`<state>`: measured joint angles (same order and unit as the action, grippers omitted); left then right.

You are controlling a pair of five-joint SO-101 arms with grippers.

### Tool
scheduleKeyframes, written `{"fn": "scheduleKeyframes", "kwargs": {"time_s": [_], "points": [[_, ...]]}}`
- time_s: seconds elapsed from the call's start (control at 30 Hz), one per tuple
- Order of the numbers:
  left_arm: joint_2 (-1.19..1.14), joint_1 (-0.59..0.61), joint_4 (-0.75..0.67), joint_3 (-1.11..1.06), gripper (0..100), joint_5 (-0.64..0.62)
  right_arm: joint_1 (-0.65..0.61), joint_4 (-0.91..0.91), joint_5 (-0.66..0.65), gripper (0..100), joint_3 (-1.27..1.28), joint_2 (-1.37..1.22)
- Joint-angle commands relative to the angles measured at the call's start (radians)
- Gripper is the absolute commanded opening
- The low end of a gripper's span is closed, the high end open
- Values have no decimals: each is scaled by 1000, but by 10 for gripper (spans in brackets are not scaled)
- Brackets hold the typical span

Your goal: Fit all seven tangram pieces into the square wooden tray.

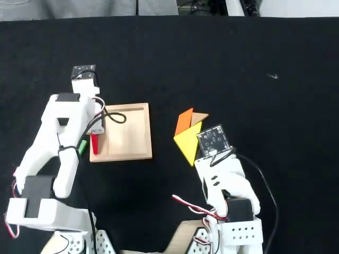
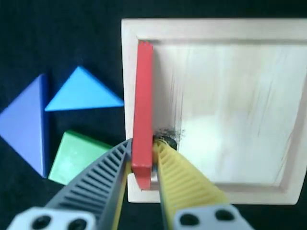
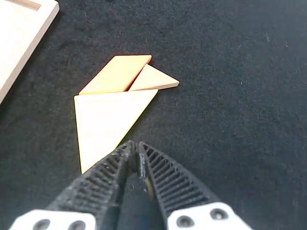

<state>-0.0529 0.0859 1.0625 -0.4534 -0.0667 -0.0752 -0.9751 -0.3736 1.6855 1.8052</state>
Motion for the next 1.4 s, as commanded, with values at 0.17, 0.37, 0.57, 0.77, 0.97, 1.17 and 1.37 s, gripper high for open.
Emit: {"fn": "scheduleKeyframes", "kwargs": {"time_s": [0.17, 0.37, 0.57, 0.77, 0.97, 1.17, 1.37], "points": [[-11, 12, 46, 39, 116, -20, -9, -3, -8, 12, -1, 79], [-9, 16, 46, 39, 119, -20, -9, -5, -8, 12, -1, 79], [-9, 8, 141, 131, 122, -64, -9, -5, -8, 12, -1, 79], [-9, -10, 192, 220, 123, -68, -9, -5, -8, 12, -1, 79], [-9, -102, 192, 223, 119, -68, -9, -5, -8, 12, -1, 79], [-9, -134, 192, 254, 119, -69, -9, -5, -8, 12, -1, 79], [-28, -194, 138, 303, 119, -69, -9, -5, -8, 12, -1, 79]]}}
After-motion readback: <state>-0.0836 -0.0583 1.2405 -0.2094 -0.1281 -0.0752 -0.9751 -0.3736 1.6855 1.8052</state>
